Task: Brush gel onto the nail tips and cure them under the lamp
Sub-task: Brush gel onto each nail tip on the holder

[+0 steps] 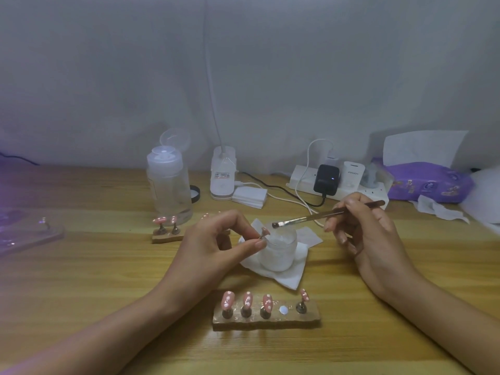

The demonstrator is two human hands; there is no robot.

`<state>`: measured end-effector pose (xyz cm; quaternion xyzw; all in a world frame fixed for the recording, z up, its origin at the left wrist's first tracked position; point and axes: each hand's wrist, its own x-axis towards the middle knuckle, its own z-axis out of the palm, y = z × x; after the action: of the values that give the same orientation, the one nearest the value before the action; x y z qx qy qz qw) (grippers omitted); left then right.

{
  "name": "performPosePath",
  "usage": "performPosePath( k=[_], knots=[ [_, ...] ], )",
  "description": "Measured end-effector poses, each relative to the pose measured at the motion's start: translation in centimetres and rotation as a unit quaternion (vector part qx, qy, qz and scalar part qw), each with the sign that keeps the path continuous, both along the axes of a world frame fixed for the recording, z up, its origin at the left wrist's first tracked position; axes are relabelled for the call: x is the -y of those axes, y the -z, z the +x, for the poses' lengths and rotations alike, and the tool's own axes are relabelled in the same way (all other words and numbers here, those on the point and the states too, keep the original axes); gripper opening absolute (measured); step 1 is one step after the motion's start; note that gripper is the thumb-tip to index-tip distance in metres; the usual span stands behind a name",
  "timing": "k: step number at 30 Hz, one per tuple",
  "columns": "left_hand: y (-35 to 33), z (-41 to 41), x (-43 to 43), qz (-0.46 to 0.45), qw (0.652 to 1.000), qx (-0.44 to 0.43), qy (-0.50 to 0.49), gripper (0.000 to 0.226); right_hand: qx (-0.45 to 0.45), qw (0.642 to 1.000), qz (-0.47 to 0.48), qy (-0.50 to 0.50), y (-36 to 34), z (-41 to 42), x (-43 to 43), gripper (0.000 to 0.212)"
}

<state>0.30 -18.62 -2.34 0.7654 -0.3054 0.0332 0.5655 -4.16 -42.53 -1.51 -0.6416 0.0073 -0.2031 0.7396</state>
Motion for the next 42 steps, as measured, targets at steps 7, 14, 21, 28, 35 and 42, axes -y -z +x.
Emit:
performPosePath(
  k=[7,14,21,28,35,42],
  knots=[
    [0.08,-0.04,-0.03,-0.005,1.0,0.002,0.005,0.023,-0.018,1.0,-0.019,0.005,0.21,0.07,-0.04,0.026],
    [0.16,0.07,0.02,-0.008,1.0,0.001,0.005,0.016,-0.014,0.999,-0.031,-0.014,0.06,0.06,-0.24,0.03],
    [0.17,0.1,-0.12,-0.009,1.0,0.013,0.004,0.017,-0.006,0.999,-0.031,-0.035,0.05,0.03,-0.32,0.027],
    [0.29,0.18,-0.11,-0.014,1.0,0.026,0.009,0.018,-0.004,0.999,-0.025,-0.033,-0.18,-0.09,-0.41,0.022],
    [0.28,0.1,-0.07,-0.007,0.999,0.04,0.003,0.021,-0.001,0.999,-0.002,-0.035,-0.1,-0.07,-0.21,0.02],
    [0.41,0.29,-0.07,-0.008,0.999,0.05,-0.015,0.013,-0.013,1.0,0.0,-0.015,0.11,0.11,-0.11,0.022]
  ],
)
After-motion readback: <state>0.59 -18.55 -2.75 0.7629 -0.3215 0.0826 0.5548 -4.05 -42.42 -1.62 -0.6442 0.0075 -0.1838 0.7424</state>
